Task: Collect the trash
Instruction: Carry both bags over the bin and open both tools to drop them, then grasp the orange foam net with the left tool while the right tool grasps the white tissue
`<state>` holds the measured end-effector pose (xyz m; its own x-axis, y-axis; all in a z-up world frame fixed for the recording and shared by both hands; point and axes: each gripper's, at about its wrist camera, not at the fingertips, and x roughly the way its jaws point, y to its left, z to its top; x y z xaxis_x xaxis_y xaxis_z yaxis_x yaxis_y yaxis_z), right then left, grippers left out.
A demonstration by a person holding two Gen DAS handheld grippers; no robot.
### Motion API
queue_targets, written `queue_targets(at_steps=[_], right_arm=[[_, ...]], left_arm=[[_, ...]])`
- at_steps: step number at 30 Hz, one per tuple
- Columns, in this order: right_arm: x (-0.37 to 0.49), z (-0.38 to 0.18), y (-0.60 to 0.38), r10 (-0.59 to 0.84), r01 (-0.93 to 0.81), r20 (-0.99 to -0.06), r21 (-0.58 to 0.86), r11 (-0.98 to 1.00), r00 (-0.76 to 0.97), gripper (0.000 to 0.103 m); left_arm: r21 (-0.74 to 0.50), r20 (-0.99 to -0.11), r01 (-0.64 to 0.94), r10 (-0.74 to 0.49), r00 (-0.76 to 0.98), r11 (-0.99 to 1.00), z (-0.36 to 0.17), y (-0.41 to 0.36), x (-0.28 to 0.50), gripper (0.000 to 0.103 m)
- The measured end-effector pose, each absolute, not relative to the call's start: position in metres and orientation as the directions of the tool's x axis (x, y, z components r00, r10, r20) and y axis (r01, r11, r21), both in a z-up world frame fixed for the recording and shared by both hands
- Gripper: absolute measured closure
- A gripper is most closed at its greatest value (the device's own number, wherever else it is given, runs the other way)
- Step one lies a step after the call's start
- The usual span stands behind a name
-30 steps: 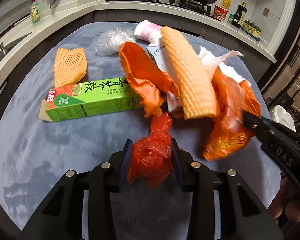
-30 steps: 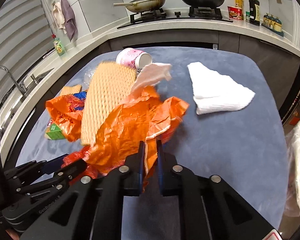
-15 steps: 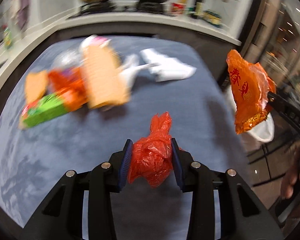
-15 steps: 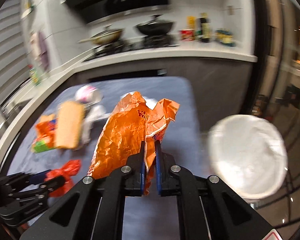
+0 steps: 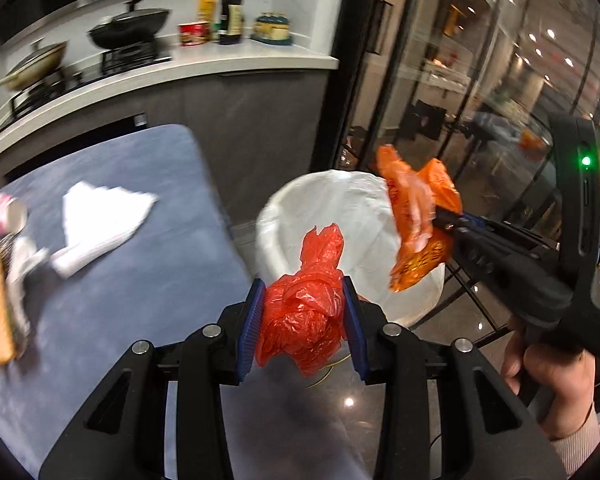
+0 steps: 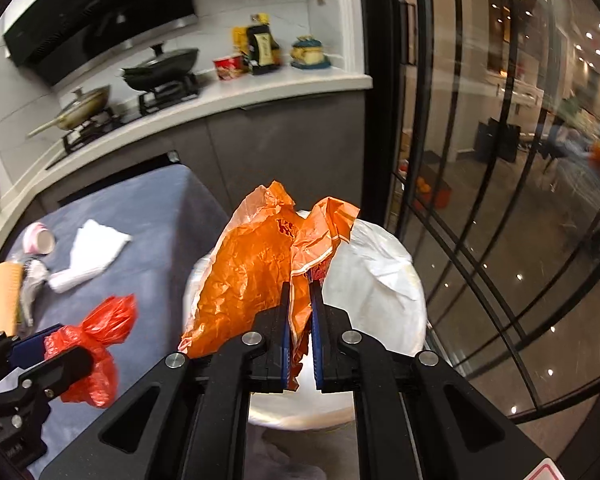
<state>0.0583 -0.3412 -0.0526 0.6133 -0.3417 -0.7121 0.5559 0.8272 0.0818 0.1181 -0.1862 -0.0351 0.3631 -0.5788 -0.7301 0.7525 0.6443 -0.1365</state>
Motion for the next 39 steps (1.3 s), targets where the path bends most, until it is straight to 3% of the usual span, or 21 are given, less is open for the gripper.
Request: queue_targets(at_steps=[8,10,13,15,20,23,29,32,39], right_arm=[[0.067,-0.073,-0.364,-0.348,0.582,-0.731,0.082,0.809,0.587,0.089],[0.068,-0.073,-0.366,-0.357,0.587,-0.727,0.079,0.806,0.587,0.079],[0.065,-0.067,-0.369,-0.388,0.601,-0.708,0.064,0.797,0.59,0.058],[0.063,-0.063,-0.37,-0.407,0.613,-0.696,0.06,0.788,0.591,0.05],[0.055,-0.048,-0.367,-0.418,0.62,-0.673,0.078,0.781,0.61,0.048],[0.05,-0.037,-0.359,-0.431,0.616,-0.648,0.075,0.784,0.628,0.04],[0.049,-0.019,-0.325,-0.408,0.564,-0.608,0.08,0.822,0.681,0.033],[0.053,-0.014,-0.304,-0.392,0.53,-0.596,0.068,0.845,0.701,0.029],[0.064,-0.013,-0.245,-0.326,0.437,-0.587,0.052,0.898,0.741,0.027]], left_arm=[[-0.154,-0.76,0.776,-0.575,0.303,0.612,-0.061,-0.242,0.129,0.064],[-0.147,-0.769,0.775,-0.564,0.301,0.614,-0.066,-0.25,0.132,0.061],[-0.114,-0.782,0.765,-0.532,0.324,0.634,-0.074,-0.255,0.135,0.045],[-0.103,-0.78,0.75,-0.521,0.346,0.653,-0.074,-0.253,0.136,0.04],[-0.06,-0.763,0.733,-0.505,0.404,0.678,-0.067,-0.244,0.134,0.037],[-0.061,-0.744,0.714,-0.509,0.433,0.697,-0.058,-0.229,0.134,0.027],[-0.067,-0.713,0.645,-0.489,0.503,0.761,-0.038,-0.185,0.138,0.024],[-0.055,-0.708,0.585,-0.444,0.549,0.809,-0.032,-0.155,0.144,0.014],[-0.019,-0.72,0.42,-0.304,0.624,0.907,-0.03,-0.073,0.165,0.013]])
